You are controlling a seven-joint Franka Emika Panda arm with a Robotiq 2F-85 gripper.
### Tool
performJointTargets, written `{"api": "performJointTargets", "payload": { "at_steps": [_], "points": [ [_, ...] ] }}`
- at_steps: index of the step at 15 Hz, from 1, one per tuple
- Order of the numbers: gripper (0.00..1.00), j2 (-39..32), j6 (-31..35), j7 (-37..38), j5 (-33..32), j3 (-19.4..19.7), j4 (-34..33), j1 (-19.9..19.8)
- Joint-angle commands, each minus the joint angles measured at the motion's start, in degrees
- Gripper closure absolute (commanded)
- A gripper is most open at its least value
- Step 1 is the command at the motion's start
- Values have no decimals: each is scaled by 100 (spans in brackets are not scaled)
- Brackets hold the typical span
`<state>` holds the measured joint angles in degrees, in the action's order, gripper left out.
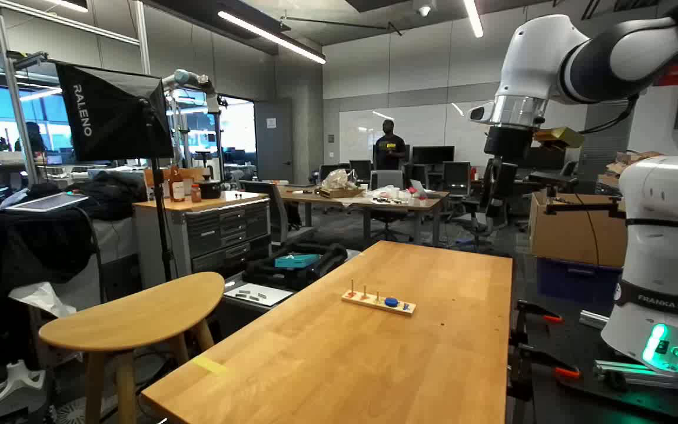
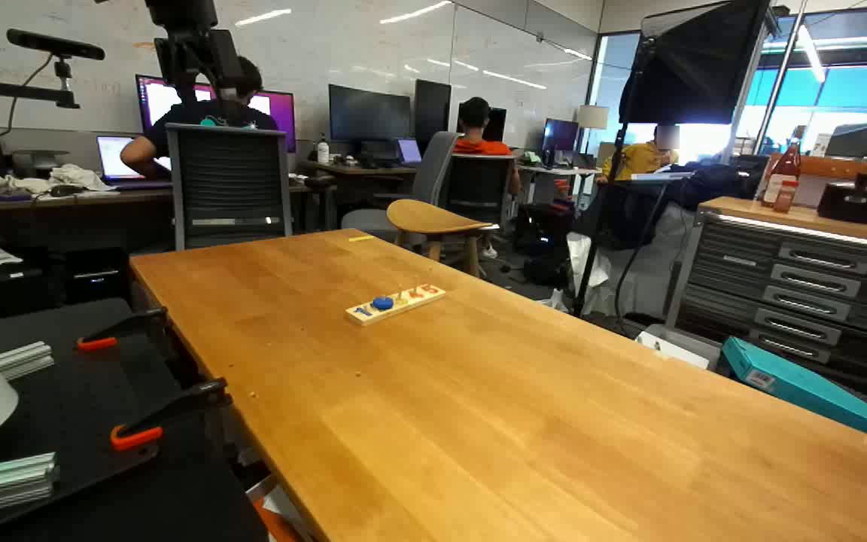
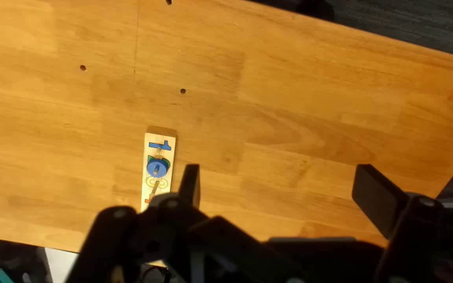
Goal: Pick up the blue lid from the wooden holder and put it on the table
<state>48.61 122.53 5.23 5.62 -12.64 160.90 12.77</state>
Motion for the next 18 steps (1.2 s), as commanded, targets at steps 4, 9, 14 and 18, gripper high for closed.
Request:
{"api": "performJointTargets", "payload": {
  "at_steps": [4,9,14,18],
  "points": [
    [0,-52,-41,21,-29,29,28,28],
    [0,-59,-42,21,-29,30,28,28],
    [0,-1066,503,-8,-63,116,-474,-223],
    [0,-2340,1045,18,-101,404,-1191,-652]
  ]
}}
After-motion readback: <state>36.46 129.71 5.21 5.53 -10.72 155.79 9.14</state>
